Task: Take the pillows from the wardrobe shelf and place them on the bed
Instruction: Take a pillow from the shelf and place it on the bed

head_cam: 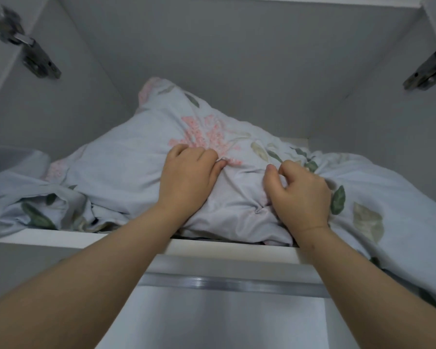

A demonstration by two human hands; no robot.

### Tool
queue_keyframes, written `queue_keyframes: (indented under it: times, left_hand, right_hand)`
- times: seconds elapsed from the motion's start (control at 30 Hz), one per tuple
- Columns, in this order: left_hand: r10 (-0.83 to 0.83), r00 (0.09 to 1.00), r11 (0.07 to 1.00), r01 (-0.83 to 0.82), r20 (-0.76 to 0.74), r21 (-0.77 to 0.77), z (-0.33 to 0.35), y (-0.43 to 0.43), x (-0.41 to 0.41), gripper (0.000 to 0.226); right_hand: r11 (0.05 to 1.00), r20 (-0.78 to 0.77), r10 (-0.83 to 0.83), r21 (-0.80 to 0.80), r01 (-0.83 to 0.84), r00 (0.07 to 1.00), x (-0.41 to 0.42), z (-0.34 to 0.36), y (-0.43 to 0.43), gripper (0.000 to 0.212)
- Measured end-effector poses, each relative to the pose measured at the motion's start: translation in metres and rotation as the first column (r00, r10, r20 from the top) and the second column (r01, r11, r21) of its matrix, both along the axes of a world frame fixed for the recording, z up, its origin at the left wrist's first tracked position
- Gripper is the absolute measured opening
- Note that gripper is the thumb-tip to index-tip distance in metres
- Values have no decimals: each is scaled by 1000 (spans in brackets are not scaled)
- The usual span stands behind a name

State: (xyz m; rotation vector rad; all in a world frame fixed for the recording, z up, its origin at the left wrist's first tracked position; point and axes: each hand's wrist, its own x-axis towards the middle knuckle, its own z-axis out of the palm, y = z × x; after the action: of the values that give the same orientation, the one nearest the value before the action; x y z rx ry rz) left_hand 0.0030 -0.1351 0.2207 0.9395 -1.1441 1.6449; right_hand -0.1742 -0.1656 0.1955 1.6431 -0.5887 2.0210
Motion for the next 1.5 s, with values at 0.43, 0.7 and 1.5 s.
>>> queue_keyframes:
  times: [0.43,0.7,1.5]
  left_hand:
    - [135,978,963,-91,161,-253,-7,51,-9,44]
    - [170,960,940,-90,221,-329,-5,113,-42,35]
    - [155,981,979,-137,-118,150,-124,187,-5,39]
  right_hand:
    - [972,-37,-119,-209,109,992,-9,-14,18,43]
    - [943,82,-107,-308,127,991,-32,-3,46,47]
    - [980,-267,-147,-167,105,952,0,-95,130,39]
